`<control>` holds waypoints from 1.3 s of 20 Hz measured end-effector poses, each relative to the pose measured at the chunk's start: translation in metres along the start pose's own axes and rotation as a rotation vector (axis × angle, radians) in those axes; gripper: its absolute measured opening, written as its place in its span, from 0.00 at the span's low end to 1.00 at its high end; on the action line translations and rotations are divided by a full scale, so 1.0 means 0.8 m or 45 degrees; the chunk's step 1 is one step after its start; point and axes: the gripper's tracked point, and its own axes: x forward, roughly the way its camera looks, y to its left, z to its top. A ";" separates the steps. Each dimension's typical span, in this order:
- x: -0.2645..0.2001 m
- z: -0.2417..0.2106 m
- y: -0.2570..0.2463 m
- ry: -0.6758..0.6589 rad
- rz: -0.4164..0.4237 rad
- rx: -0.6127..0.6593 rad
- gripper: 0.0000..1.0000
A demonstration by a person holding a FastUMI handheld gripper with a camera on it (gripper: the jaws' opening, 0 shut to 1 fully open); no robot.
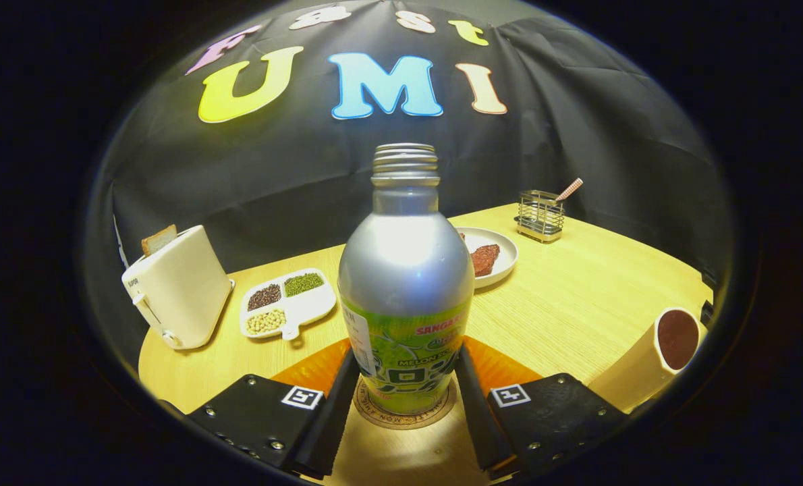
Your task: Take the bottle from table, then pour the juice into the cup, finally place the bottle on the coaster
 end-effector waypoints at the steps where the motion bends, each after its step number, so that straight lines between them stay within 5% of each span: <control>1: -0.002 -0.002 0.000 0.004 -0.001 -0.013 0.76; 14: -0.012 -0.018 0.007 0.031 0.012 -0.122 0.84; 19: -0.034 -0.004 0.013 -0.020 0.089 -0.140 0.86; 21: -0.043 0.000 0.014 -0.031 0.124 -0.137 0.98; 26: -0.083 0.023 0.010 -0.078 0.209 -0.136 0.98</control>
